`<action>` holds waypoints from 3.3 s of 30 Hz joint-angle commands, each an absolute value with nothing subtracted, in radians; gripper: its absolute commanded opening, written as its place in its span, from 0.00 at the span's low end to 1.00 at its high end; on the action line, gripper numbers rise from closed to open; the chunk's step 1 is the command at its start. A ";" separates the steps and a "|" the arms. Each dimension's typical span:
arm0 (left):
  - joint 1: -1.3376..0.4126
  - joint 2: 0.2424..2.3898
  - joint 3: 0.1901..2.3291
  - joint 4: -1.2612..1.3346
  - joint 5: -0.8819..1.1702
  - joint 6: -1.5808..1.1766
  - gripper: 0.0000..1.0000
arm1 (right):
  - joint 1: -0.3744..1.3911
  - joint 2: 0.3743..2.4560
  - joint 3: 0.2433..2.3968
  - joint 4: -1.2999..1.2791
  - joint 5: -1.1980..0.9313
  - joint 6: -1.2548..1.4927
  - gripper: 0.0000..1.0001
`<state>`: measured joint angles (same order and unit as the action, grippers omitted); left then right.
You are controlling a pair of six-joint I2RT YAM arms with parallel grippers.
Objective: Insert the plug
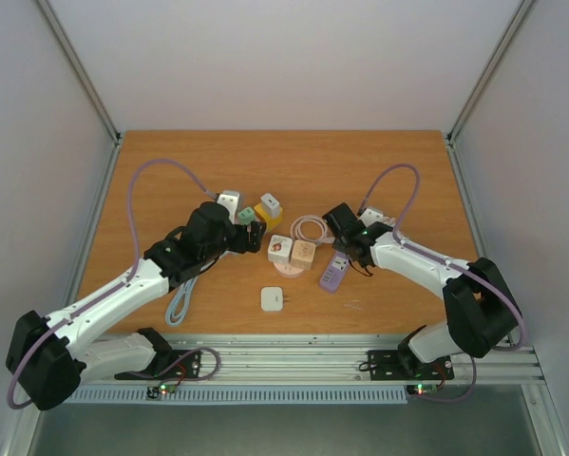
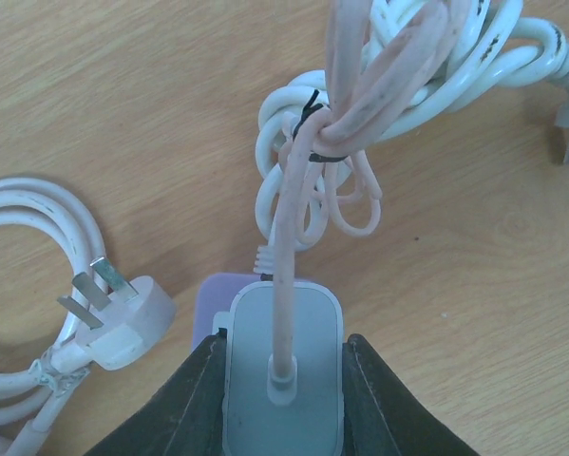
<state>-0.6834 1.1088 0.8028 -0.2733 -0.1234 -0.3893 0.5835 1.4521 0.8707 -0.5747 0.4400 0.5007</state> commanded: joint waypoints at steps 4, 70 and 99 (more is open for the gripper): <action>-0.673 1.071 0.812 -0.274 -0.160 -0.376 0.99 | 0.682 1.554 0.825 -0.634 0.588 0.638 0.01; -0.643 0.693 0.821 -0.406 -0.512 -0.423 0.99 | 1.144 1.750 1.155 -0.625 0.048 -0.089 0.96; -0.643 0.746 0.836 -0.421 -0.443 -0.406 0.99 | 1.135 1.820 1.144 -0.679 -0.055 -0.307 0.98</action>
